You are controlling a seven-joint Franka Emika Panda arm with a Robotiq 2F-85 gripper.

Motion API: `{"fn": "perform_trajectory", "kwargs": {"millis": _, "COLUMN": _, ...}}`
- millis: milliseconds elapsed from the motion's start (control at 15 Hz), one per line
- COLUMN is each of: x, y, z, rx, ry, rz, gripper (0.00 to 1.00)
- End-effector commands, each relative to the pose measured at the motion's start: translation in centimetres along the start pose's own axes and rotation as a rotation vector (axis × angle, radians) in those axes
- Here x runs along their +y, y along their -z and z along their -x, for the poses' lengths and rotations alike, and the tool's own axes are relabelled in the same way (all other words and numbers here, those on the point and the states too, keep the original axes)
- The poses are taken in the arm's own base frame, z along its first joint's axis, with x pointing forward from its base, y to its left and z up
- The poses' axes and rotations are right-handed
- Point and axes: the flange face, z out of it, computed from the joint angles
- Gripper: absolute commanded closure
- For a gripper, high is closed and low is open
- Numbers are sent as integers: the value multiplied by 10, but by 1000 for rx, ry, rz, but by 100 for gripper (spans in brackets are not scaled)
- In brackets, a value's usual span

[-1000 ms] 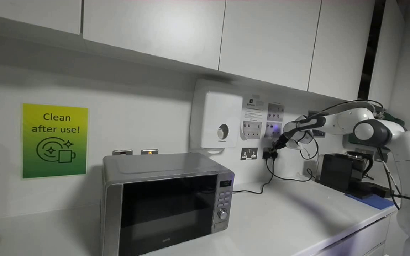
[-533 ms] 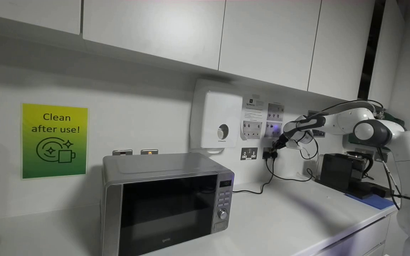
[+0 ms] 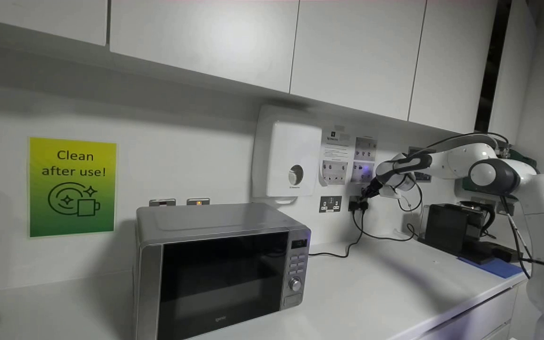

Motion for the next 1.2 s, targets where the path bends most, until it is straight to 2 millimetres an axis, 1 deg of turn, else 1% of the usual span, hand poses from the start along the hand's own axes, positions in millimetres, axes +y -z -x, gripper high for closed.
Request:
{"fn": "perform_trajectory", "kwargs": {"millis": 0, "x": -5, "y": 2, "z": -21, "rx": 61, "ry": 9, "rz": 1, "gripper": 100}}
{"fn": "perform_trajectory", "kwargs": {"millis": 400, "x": -6, "y": 4, "z": -24, "rx": 67, "ry": 11, "rz": -2, "gripper": 100}}
{"fn": "perform_trajectory", "kwargs": {"millis": 667, "x": -3, "y": 5, "z": -19, "rx": 46, "ry": -2, "rz": 7, "gripper": 100}}
{"fn": "perform_trajectory", "kwargs": {"millis": 867, "x": -3, "y": 13, "z": -14, "rx": 13, "ry": -22, "rz": 2, "gripper": 100}}
{"fn": "perform_trajectory", "kwargs": {"millis": 1133, "x": -3, "y": 28, "z": -1, "rx": -25, "ry": -41, "rz": -5, "gripper": 100}}
